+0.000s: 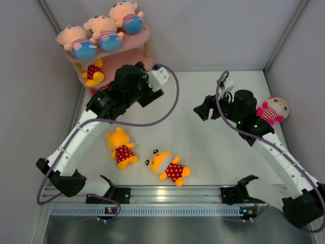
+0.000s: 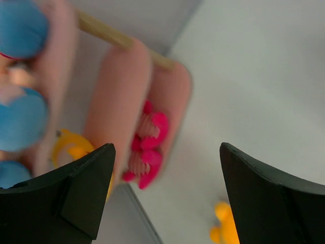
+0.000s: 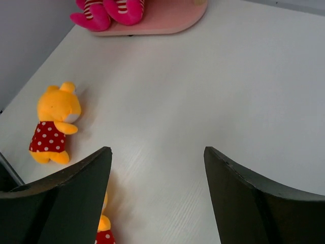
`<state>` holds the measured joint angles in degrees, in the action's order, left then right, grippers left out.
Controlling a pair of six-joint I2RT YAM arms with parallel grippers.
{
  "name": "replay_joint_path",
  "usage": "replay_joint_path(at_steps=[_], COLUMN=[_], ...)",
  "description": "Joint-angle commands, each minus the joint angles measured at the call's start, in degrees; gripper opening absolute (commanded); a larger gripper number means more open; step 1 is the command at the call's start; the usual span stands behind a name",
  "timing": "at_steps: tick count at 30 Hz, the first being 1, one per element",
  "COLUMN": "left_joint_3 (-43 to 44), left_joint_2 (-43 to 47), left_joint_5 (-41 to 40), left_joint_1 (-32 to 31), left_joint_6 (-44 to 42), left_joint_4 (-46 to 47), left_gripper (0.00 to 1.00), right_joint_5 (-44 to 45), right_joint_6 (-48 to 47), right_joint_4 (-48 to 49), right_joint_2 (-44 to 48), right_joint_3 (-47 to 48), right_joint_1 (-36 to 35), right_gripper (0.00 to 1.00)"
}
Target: Place and organize the stuffed toys onto the shelf
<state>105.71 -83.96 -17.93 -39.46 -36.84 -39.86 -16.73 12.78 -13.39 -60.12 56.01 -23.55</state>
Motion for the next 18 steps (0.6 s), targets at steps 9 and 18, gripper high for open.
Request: replay_joint_path(at_steps=[9,18], left_joint_3=[-35.5,-39.9], left_joint_2=[13.1,9.3], left_joint_5=[15.4,15.6], left_joint_1=[16.8,26.3], left_joint_6=[9.0,17.0], left_joint_4=[-20.0,-16.7], left_gripper=[0.89,0.79], right_joint_5=[-12.5,4.1], right_joint_6=[-31.4,-64.3], right_joint_4=[3.0,-15.1], right_joint_2=[8.6,7.7], right_joint_3=[-10.3,-17.4], right_joint_1=[-12.5,-43.3], right_gripper=[0.74,0.76])
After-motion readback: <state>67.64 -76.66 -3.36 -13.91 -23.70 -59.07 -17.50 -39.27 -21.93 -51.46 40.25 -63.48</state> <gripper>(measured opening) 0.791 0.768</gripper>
